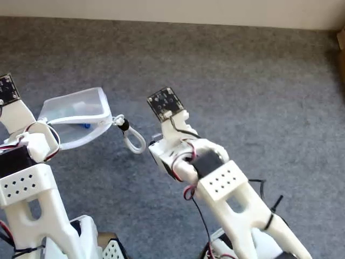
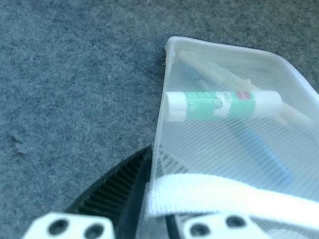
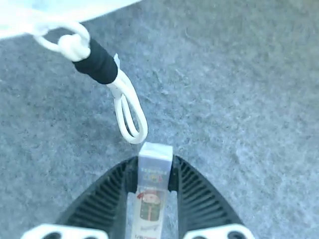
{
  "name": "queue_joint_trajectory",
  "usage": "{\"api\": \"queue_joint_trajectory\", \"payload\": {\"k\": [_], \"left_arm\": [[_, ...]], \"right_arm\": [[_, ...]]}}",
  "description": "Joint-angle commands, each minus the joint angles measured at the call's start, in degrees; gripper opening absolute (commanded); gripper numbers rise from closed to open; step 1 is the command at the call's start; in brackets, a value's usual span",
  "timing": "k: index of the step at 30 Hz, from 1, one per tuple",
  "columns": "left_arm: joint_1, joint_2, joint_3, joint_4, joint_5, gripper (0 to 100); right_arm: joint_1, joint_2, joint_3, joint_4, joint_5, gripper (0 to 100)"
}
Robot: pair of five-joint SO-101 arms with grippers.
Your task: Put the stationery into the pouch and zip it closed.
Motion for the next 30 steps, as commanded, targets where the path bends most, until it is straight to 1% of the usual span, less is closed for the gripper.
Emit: {"api": "queue_joint_trajectory", "payload": {"k": [1, 8, 30], "left_arm": [[-0.13, -0.04, -2.15, -0.70, 0.44, 1], [-0.13, -0.04, -2.15, -0.70, 0.44, 1], [-0.13, -0.04, -2.15, -0.79, 0.44, 1]], "right_arm": [[-0.84, -5.41, 1.98, -4.97, -0.70, 0.6], [-0.84, -8.40, 6.29, -10.33, -0.70, 0.6], [-0.84, -9.27, 6.37, -10.33, -0.79, 0.5]]}}
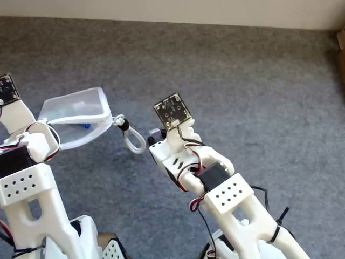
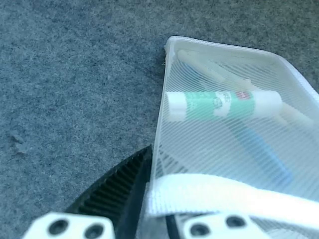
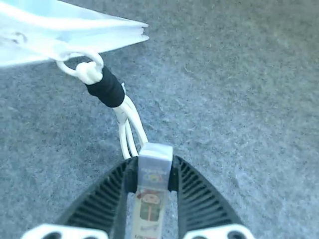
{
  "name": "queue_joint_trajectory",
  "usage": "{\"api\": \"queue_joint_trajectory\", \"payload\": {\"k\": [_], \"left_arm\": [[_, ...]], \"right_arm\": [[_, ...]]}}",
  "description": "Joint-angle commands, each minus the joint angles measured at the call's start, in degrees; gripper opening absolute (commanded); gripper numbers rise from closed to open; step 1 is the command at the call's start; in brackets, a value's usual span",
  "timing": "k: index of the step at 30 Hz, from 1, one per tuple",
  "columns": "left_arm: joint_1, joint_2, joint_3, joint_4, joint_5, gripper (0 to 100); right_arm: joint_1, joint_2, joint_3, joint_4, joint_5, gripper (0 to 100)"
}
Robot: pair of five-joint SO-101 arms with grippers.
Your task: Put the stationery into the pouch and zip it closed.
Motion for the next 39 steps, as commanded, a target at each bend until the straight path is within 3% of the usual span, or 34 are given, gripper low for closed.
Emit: {"api": "queue_joint_trajectory", "payload": {"k": [1, 16, 27, 39], "left_arm": [[-0.13, -0.04, -2.15, -0.79, 0.44, 1], [0.13, -0.40, -2.15, -0.62, 0.44, 1], [7.52, -0.48, -2.24, -0.26, -1.58, 1], [13.14, -0.57, -6.02, 6.86, -3.69, 1]], "right_arm": [[-0.66, -4.09, -0.66, -1.63, -0.53, 0.5], [-0.66, -22.64, 7.08, -1.98, -0.53, 0.5], [-0.66, -31.60, 10.42, -1.89, -0.09, 0.5], [-0.66, -32.31, 10.51, -1.89, 0.00, 0.5]]}}
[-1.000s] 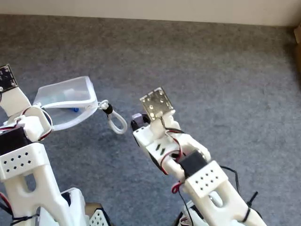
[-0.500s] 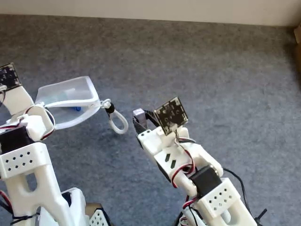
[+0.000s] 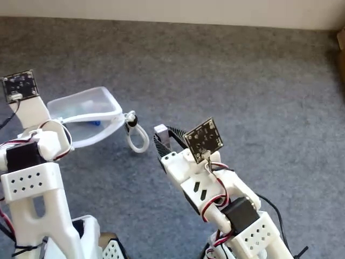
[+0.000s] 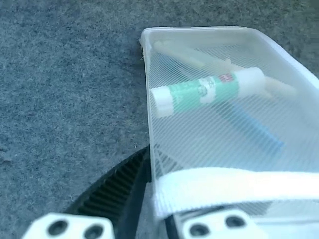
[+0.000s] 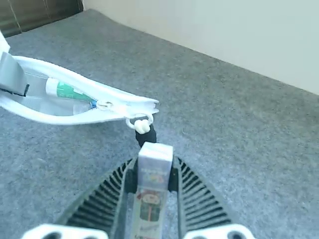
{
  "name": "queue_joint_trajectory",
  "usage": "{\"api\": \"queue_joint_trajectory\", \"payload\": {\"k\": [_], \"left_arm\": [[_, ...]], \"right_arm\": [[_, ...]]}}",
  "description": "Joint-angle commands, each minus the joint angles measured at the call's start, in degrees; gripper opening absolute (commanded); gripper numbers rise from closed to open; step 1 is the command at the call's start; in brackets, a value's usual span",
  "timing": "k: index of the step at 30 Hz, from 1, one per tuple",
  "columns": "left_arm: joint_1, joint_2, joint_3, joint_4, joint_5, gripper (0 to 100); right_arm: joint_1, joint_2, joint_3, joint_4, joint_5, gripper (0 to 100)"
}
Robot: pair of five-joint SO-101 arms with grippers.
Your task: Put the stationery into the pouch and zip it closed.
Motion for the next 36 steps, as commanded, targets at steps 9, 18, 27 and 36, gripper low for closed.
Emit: {"api": "queue_joint_trajectory", "payload": {"k": [9, 18, 27, 36], "left_arm": [[3.56, -0.57, -3.38, 1.41, -2.02, 1], [3.56, -0.57, -1.89, 0.70, -2.02, 1], [3.56, -0.48, -1.80, 0.53, -1.85, 1], [3.56, -0.48, -1.80, 0.70, -1.85, 1]], "right_arm": [[-0.57, -1.54, -0.57, -1.80, 0.00, 0.5], [-0.57, -9.63, 2.15, -2.07, 0.00, 0.5], [-0.57, -19.47, 11.03, -17.01, 0.00, 0.5], [-1.89, -19.47, 11.30, -30.73, -0.09, 0.5]]}}
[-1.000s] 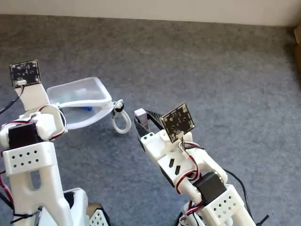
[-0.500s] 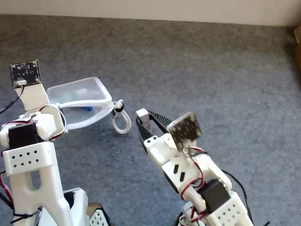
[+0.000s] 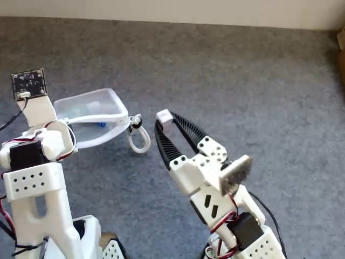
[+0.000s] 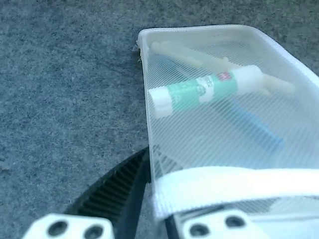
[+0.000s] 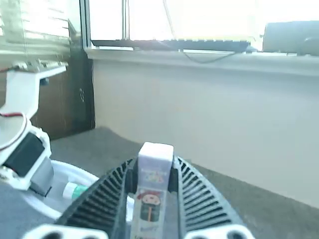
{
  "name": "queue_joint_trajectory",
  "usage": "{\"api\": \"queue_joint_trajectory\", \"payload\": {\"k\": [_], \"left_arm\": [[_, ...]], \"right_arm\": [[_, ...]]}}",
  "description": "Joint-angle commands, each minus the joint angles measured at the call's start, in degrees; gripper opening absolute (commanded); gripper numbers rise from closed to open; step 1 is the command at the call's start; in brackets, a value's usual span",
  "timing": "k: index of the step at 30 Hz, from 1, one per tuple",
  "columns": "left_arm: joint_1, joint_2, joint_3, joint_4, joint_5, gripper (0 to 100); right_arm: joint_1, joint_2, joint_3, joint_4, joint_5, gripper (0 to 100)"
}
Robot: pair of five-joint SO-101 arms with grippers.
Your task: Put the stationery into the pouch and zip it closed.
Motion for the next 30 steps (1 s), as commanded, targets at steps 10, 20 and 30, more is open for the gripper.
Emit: {"api": "queue_joint_trajectory", "payload": {"k": [10, 20, 30], "left_arm": [[1.63, -0.48, -0.22, -1.41, -0.26, 1], [1.63, -0.48, 1.27, -4.04, -0.26, 1], [1.63, -0.48, 1.36, -4.13, -0.18, 1]], "right_arm": [[-7.60, 5.05, -0.57, -24.22, -0.09, 0.5], [-7.87, 32.04, -3.74, -45.05, 0.00, 0.5], [-12.44, 60.97, -9.89, -62.46, 0.00, 0.5]]}}
